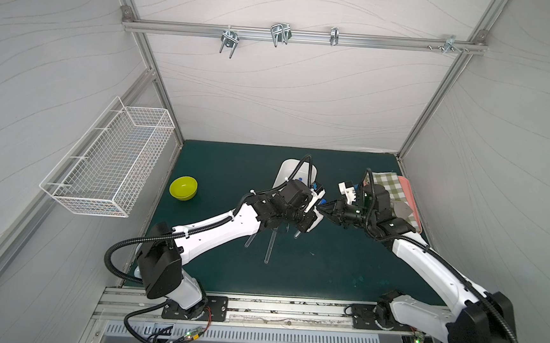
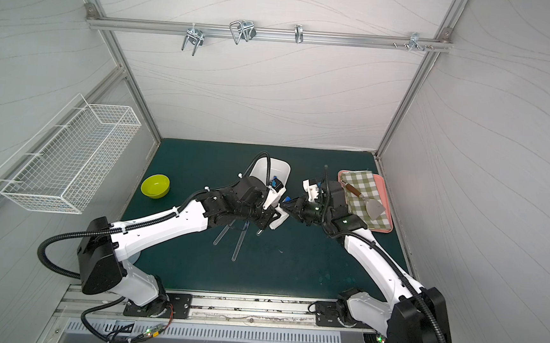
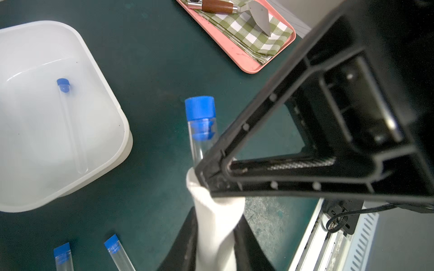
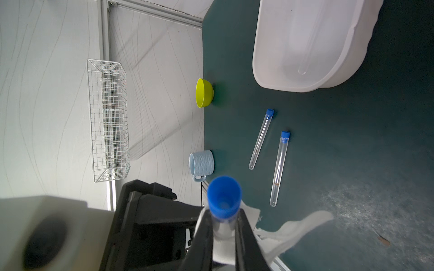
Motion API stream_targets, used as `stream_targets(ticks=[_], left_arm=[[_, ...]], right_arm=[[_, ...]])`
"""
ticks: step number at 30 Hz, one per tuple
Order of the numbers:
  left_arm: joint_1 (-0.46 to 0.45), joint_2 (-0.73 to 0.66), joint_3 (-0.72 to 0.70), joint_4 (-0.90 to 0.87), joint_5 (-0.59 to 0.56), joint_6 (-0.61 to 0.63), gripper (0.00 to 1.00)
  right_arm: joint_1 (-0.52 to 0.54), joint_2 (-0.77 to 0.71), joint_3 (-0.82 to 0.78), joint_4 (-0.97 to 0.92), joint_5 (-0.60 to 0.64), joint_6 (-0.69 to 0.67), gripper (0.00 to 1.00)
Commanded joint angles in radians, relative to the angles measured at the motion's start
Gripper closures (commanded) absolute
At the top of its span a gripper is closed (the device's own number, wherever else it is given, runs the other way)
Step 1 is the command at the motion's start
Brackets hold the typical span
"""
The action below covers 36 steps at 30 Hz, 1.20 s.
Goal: Wipe the exteriors of test tubes
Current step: Wipe the dirt from the test tube, then place the cleaning item at the center of the board, then place the test tube in the storage box.
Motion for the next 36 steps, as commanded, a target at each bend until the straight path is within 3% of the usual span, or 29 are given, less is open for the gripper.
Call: stream_targets(ticks=[1,9,19,26,36], left_arm=[[0.008,-0.019,-0.005,-0.003,0.010,-0.006,0.74],[0.008,-0.142,-0.175,0.007,-0.009,-0.075,0.74],[0.008,-0.260,-0.267,-0.040,-0.063,-0.099,0.74],[0.010,-0.362,-0.328,-0.051,-0.105,-0.105,0.73],[0.020,-0.407,-0.355,-0.063,-0.116,-0.090,0.73]], right_arm=[[-0.022,0.028,0.038,0.008,-0.009,-0.007,0.95],[-0.074,0.178,0.167,0.014,-0.053,-0.071,0.95],[-0.107,0.376,0.350,-0.041,-0.090,-0.166,0.95],[-0.107,0.575,0.500,-0.074,-0.098,-0.211,0.95],[-0.097,0.923,0.845,-0.207,-0.087,-0.270,0.92]])
